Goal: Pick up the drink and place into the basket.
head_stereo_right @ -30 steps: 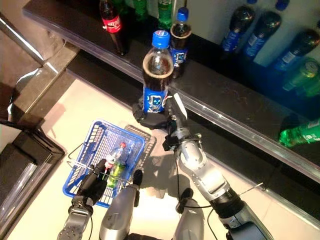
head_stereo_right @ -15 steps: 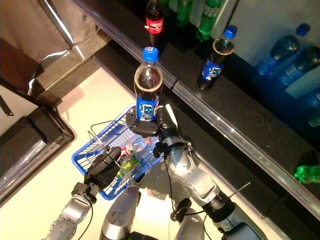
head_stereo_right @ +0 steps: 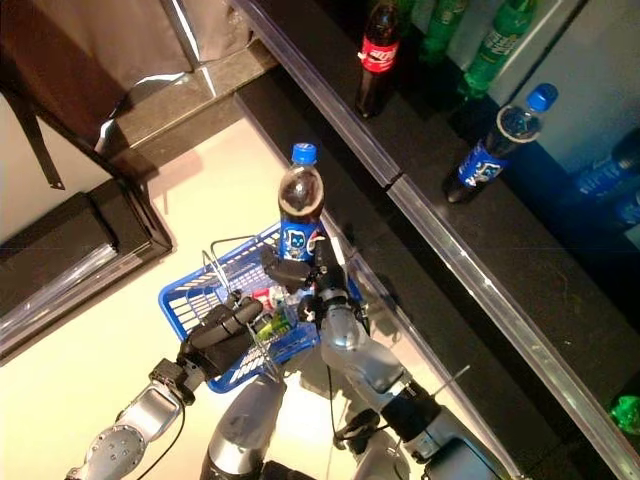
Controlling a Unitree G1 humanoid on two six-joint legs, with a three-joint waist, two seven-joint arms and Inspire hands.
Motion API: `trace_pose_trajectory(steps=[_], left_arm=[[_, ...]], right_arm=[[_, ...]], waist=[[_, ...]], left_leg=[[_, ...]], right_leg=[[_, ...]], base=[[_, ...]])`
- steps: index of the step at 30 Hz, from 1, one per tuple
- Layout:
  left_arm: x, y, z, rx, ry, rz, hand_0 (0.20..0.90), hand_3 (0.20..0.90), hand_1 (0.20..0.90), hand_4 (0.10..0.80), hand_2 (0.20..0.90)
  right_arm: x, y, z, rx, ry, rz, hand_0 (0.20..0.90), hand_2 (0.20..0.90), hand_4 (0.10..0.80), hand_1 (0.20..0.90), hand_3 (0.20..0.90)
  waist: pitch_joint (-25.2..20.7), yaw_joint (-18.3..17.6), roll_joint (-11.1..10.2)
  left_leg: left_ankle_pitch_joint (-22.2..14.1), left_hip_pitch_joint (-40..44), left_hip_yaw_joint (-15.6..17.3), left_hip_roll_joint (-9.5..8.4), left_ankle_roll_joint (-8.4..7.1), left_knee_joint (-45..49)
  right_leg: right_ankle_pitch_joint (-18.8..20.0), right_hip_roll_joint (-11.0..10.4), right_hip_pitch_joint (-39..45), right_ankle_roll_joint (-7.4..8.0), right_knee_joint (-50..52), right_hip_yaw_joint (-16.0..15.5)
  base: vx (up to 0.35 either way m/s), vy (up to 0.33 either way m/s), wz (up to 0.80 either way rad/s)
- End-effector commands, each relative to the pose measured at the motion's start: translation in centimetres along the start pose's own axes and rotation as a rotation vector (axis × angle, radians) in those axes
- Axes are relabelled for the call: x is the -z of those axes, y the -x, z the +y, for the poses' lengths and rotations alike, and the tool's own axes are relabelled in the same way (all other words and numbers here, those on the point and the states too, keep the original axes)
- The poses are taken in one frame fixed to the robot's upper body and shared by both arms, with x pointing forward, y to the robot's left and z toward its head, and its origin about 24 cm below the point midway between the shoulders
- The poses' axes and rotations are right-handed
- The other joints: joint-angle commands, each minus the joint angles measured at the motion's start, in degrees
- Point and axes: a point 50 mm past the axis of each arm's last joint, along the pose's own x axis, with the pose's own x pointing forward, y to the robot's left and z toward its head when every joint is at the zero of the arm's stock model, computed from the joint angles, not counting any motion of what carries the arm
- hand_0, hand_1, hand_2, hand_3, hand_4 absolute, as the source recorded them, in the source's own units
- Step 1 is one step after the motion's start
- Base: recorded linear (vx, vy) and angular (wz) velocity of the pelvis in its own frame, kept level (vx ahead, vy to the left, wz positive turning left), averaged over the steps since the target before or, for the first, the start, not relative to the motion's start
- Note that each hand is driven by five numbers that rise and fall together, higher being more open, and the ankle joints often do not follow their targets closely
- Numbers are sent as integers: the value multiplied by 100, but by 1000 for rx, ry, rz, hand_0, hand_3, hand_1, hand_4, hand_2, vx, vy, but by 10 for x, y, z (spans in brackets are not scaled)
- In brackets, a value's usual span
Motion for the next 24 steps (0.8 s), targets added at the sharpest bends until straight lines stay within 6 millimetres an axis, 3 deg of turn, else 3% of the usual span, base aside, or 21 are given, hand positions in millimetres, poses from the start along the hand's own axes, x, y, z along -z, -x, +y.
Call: trace_pose_trajectory(steps=[1, 3, 6, 7, 13, 24], left_arm=[[-28, 0, -152, 1006, -48, -124, 300, 200, 300, 100, 300], [-25, 1, -154, 1036, -29, -92, 300, 200, 300, 100, 300], [-20, 1, -159, 1078, -3, -53, 300, 200, 300, 100, 300], [-19, 1, -161, 1109, 1, -37, 300, 200, 300, 100, 300], [-13, 2, -175, 1251, -5, 14, 300, 200, 300, 100, 300], [-16, -2, -182, 1269, -41, 5, 300, 200, 300, 100, 300]], right_arm=[[-80, 2, 45, -137, -114, -338, 300, 300, 100, 300, 200], [-71, -1, 46, -120, -106, -307, 300, 300, 100, 300, 200], [-63, -3, 48, -115, -98, -284, 300, 300, 100, 300, 200], [-59, -4, 51, -124, -97, -269, 300, 300, 100, 300, 200], [-52, -10, 59, -138, -99, -242, 300, 300, 100, 300, 200], [-30, -17, 67, -132, -238, -65, 300, 300, 100, 300, 200]], waist=[[-641, -12, 226], [-607, 12, 201], [-601, 16, 255], [-581, 14, 225], [-526, 34, 249], [-481, 87, 238]], left_leg=[[64, -134, -72, -453, 350, 232], [-68, -76, -98, -475, 327, 237], [69, -162, -122, -491, 374, 201], [-64, -111, -133, -506, 354, 206], [-38, -150, -151, -551, 397, 134], [-42, -274, -164, -610, 449, 157]], right_leg=[[427, 455, 180, -446, -331, -4], [307, 444, 208, -383, -284, 71], [455, 433, 159, -418, -340, -36], [334, 429, 166, -357, -290, 57], [359, 406, 111, -334, -293, 36], [404, 322, -18, -258, -185, -21]], base=[[8, -4, 11], [69, -47, 5], [-8, 4, 12], [-20, 6, 9], [-3, -4, 4], [0, 0, 0]])
